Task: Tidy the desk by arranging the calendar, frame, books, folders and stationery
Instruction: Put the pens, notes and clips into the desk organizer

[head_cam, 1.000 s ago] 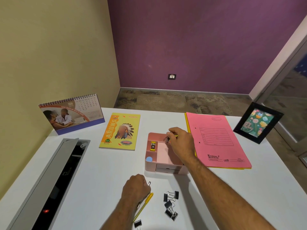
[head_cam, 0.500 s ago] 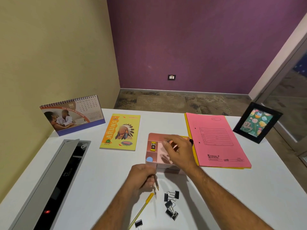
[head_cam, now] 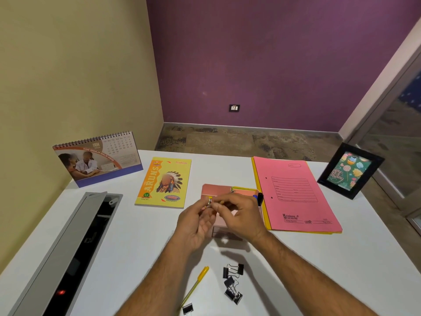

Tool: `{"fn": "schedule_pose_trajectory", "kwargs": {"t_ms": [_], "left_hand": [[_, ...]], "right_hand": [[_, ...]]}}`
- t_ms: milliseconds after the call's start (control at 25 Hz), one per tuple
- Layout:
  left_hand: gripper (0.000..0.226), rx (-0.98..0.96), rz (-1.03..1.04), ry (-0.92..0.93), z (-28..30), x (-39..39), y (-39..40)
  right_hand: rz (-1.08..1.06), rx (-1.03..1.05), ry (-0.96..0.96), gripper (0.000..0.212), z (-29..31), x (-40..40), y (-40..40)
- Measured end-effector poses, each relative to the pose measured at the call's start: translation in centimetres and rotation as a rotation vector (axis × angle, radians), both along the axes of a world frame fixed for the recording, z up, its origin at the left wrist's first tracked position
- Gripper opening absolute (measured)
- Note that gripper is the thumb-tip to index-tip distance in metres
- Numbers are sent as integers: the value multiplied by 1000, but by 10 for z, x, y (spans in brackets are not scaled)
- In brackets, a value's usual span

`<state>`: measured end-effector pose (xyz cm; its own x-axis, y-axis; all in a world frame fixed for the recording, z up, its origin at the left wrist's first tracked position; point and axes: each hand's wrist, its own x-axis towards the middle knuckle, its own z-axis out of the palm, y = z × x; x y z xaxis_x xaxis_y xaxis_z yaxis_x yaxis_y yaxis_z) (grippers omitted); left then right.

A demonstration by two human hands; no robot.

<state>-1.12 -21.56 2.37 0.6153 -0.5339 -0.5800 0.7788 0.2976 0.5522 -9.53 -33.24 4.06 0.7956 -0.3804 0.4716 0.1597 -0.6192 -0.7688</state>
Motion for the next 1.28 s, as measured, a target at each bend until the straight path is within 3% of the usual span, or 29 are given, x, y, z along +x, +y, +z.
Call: {"fn": "schedule_pose_trajectory", "kwargs": {"t_ms": [80, 160, 240, 320, 400, 520, 680, 960, 1120, 1200, 1280], "left_hand": [[16, 148, 29, -221, -5, 0, 3], [11, 291, -46, -679, -17, -2, 18], [16, 459, -393, -1122, -33, -5, 36], [20, 728, -797, -1332, -47, -9, 48], [27, 950, -971, -1325, -57, -14, 54], [31, 1100, -1024, -1248, -69, -23, 54], [23, 1145, -1039, -1192, -76, -27, 55], [10, 1103, -926, -1159, -85, -33, 55], [19, 1012, -774, -1055, -82, -27, 55], [10, 846, -637, -942, -75, -24, 54], [15, 690, -539, -897, -62, -19, 53]], "right_hand": [[-78, -27, -26, 12, 6, 8, -10], [-185, -19, -11, 11, 10, 17, -22], [-298, 8, 67, 13, 13, 26, -32], [-361, -5, 195, 16, 11, 35, -41], [-383, -34, 324, 19, 7, 42, -44], [-390, -133, 473, 23, 3, 48, -42], [-374, -290, 617, 26, 0, 49, -38], [-378, -247, 693, 27, -5, 45, -48], [-440, -235, 541, 24, -5, 38, -44], [-457, -200, 362, 18, -4, 31, -37], [-454, -174, 211, 12, -2, 24, -26]]}}
